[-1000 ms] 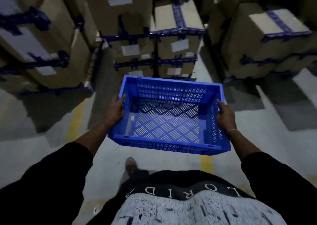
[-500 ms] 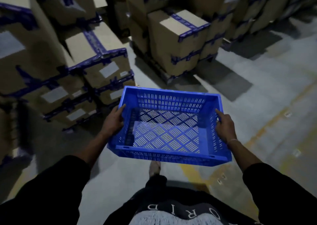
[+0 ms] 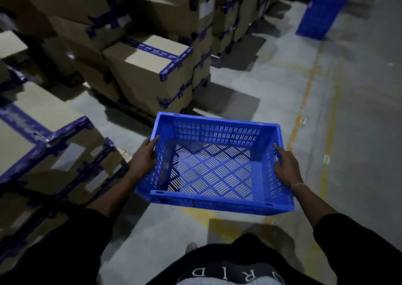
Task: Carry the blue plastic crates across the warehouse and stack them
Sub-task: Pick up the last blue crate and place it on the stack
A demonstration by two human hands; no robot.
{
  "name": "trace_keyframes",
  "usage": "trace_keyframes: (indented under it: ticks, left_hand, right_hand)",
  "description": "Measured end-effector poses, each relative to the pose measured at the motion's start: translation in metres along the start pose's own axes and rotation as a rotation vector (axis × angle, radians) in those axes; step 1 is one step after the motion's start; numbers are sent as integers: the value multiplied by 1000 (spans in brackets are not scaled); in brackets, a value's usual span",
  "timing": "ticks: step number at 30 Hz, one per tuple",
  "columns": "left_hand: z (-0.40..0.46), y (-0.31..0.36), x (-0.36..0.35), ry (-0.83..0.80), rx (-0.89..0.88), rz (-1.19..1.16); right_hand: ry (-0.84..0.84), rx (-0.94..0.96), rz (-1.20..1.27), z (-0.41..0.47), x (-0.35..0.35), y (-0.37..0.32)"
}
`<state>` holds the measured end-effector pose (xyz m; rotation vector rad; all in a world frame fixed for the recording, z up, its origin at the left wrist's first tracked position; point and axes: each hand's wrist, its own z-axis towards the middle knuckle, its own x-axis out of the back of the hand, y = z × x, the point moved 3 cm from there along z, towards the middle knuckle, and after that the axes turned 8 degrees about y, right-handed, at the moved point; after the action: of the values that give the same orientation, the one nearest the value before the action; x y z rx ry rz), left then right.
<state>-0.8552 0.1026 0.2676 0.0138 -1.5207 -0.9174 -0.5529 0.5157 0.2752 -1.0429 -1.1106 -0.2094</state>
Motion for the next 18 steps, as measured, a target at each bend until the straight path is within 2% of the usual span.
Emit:
trace_keyframes:
  ticks: [3,8,18]
  left_hand:
    - [52,17,-5,21,-61,-7]
    - [135,40,-35,-37,-141,-48]
    - [320,132,-112,-72,-219,-59]
  right_hand:
    - [52,-26,1,27,3,2]
    - [125,-79,-13,84,5,16]
    - [173,-207,15,258,8,79]
